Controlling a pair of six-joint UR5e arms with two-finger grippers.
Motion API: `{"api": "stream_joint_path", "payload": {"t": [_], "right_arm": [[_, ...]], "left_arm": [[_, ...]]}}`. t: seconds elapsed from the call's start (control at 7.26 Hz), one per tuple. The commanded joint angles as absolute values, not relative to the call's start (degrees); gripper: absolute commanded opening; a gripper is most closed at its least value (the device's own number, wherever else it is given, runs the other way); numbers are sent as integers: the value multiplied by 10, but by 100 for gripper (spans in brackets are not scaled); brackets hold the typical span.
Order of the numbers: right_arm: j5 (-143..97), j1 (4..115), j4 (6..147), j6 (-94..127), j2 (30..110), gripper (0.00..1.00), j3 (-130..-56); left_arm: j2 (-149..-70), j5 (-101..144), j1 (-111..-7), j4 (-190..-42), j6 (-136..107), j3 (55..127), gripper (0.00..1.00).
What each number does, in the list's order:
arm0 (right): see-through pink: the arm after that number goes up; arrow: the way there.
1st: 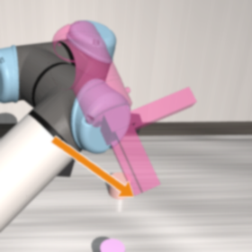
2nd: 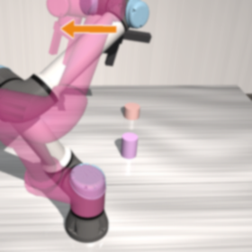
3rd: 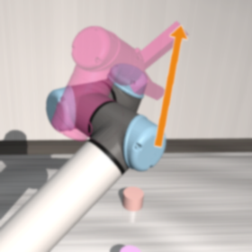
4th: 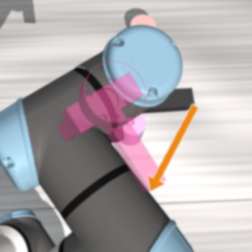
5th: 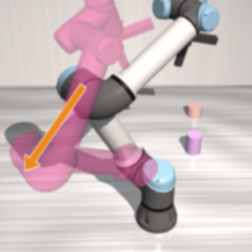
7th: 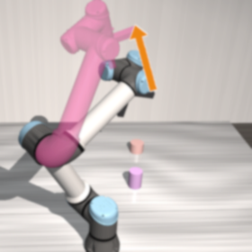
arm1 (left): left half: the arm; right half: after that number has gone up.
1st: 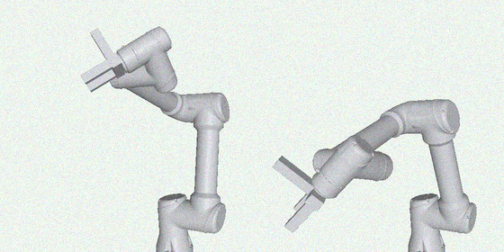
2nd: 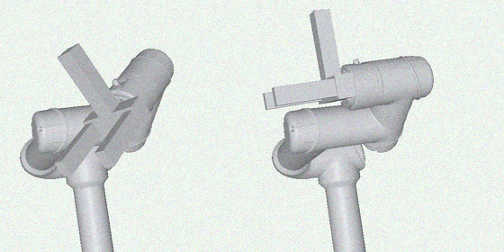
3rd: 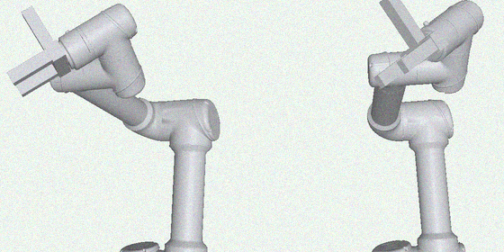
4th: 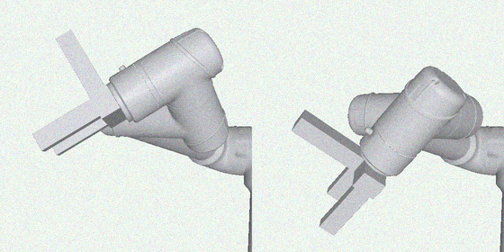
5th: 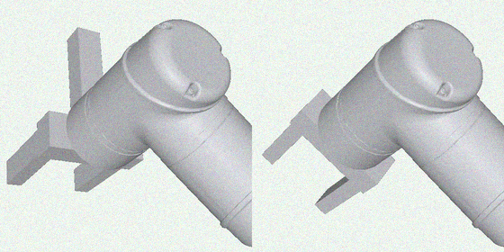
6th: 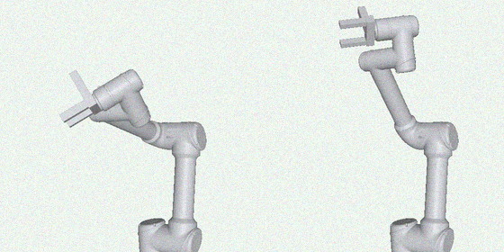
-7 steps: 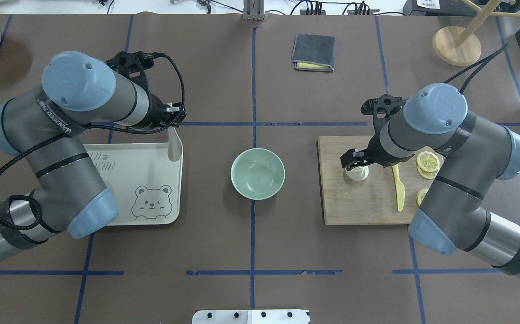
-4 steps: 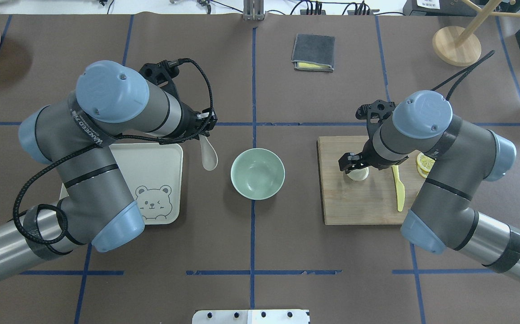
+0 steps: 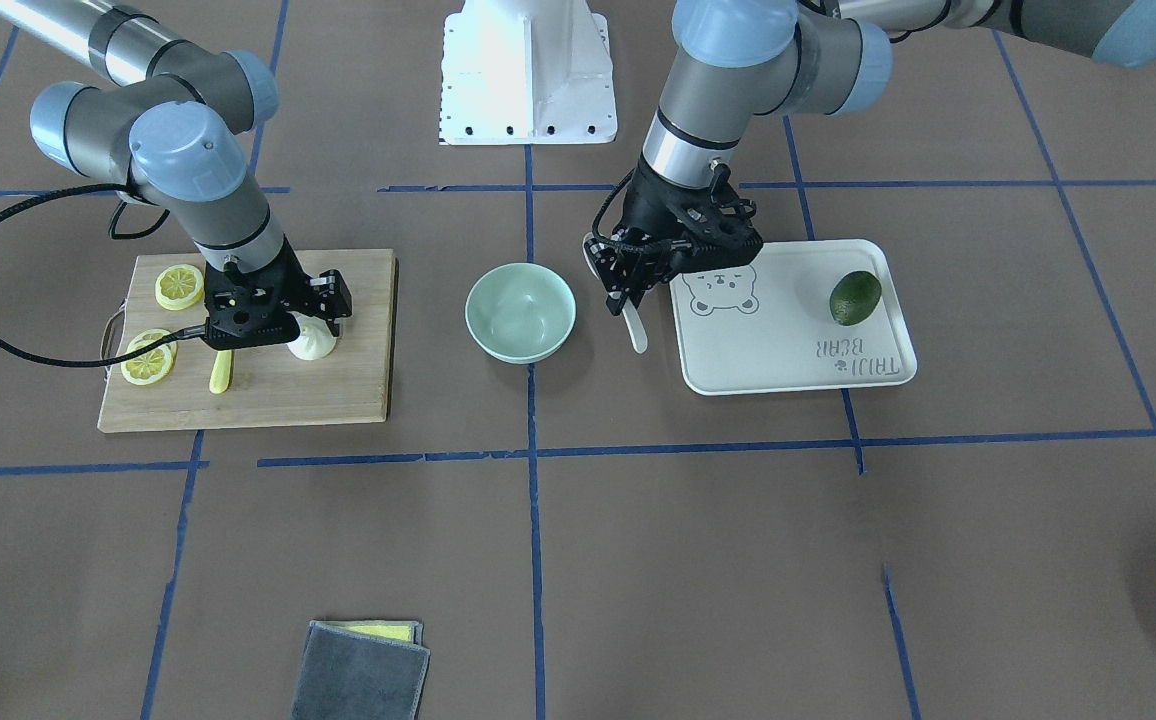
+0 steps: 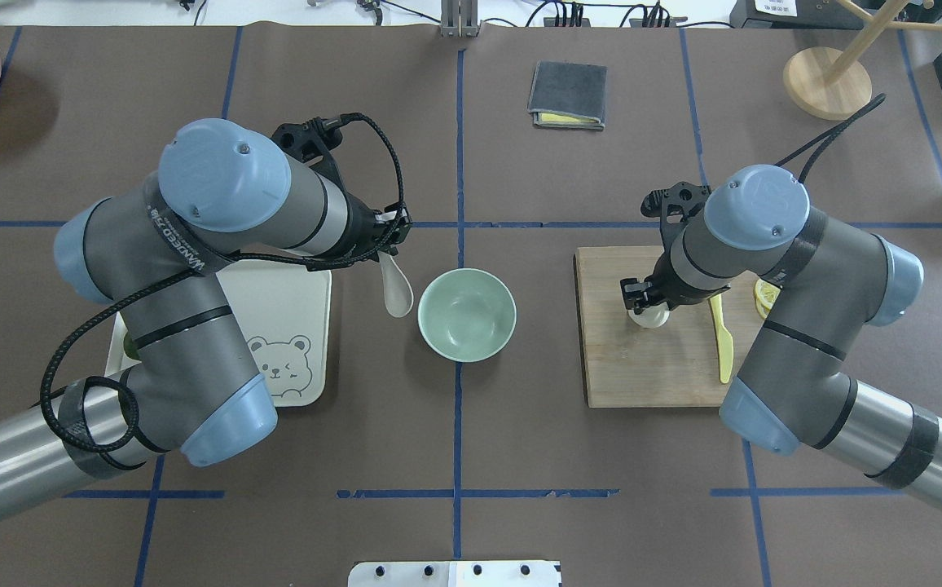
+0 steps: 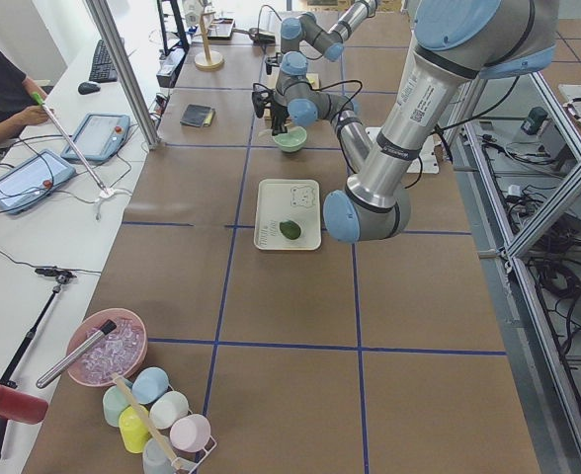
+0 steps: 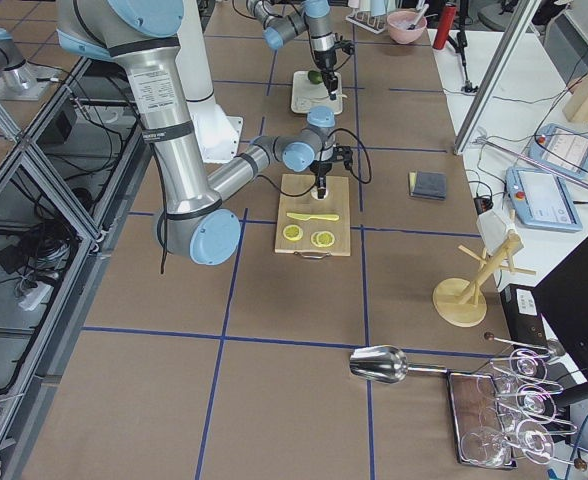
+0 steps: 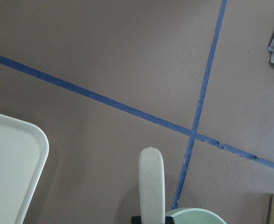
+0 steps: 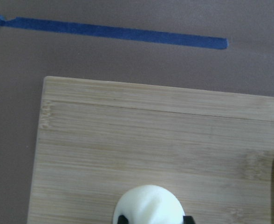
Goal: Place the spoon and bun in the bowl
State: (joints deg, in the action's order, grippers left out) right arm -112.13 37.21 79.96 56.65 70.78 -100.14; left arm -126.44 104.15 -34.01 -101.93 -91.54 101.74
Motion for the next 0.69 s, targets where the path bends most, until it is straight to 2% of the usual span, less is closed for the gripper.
{"api": "stream_joint_path", "payload": {"t": [0.0, 0.55], "right_arm": [[-1122, 373, 799, 566, 707, 0, -1008], [-1170, 433, 807, 564, 687, 0, -1035]], "left_arm": [[-1302, 1041, -331, -1021, -957, 978, 0], [-1339, 996, -292, -1077, -1019, 912, 0]]}}
